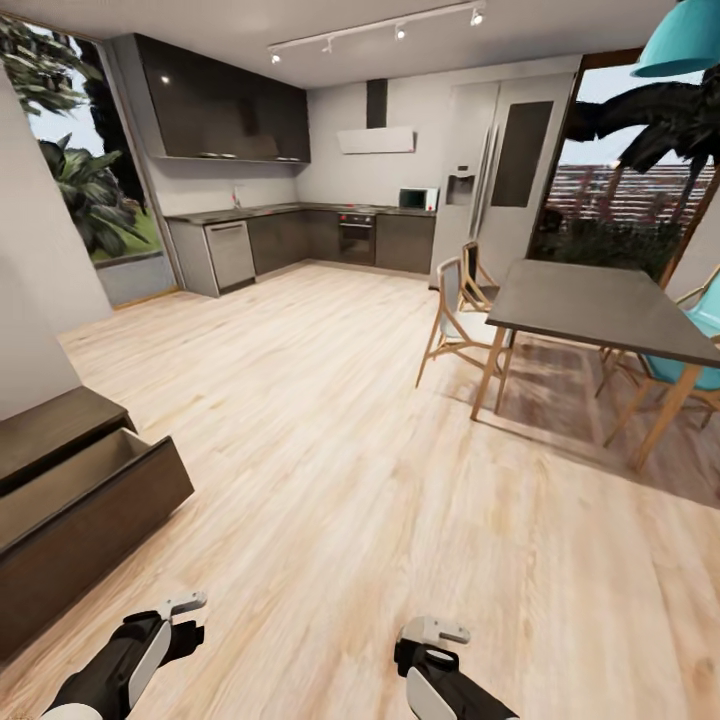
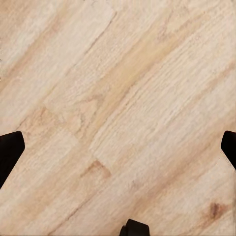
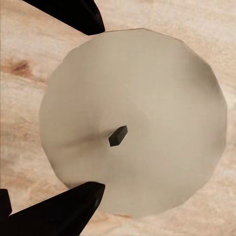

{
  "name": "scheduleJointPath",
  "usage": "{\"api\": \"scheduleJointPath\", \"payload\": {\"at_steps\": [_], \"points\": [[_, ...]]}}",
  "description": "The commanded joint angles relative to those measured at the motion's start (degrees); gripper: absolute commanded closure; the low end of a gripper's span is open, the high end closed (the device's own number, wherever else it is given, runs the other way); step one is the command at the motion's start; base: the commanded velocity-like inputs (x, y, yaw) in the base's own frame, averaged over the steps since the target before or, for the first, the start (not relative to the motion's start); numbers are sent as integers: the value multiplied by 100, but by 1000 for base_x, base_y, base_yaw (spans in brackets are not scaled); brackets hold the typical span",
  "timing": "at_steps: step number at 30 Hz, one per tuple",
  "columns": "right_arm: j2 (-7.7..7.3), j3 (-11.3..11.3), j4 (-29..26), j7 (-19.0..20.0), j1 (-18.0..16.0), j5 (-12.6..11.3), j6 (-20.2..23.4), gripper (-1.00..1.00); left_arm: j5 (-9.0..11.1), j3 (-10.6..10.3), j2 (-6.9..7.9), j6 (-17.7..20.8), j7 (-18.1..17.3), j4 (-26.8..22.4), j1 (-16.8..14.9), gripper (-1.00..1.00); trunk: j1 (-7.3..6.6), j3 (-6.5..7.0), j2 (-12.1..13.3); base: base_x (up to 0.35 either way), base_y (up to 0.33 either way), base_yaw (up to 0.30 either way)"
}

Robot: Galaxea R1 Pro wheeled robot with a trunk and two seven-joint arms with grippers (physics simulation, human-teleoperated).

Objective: Place each of the two pumpkins and all three candles from the living room inside a cabinet in the living room (use any cabinet), then make sure every cabinet is closed, and position the cauldron so it is next to a table in the living room.

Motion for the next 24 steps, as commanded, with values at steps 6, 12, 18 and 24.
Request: {"api": "scheduleJointPath", "payload": {"at_steps": [6, 12, 18, 24], "points": [[0, 2, -1, 0, -1, 11, 0, 100, 3, 4, 0, -2, -7, 0, 0, -100, 0, 0, 0, 209, -232, 291], [1, 2, -1, 0, 2, 11, 1, 100, 9, 4, -6, -3, -8, 0, 0, -100, 0, 0, 0, 54, -237, 291], [1, 2, -1, 0, 1, 11, 2, 100, 9, 6, -8, -5, -9, 0, 0, -100, 0, 0, 0, 3, -179, 291], [1, 2, -1, 0, 1, 10, 1, 100, 9, 9, -8, -2, -9, 0, 0, -100, 0, 0, 0, 0, -20, 291]]}}
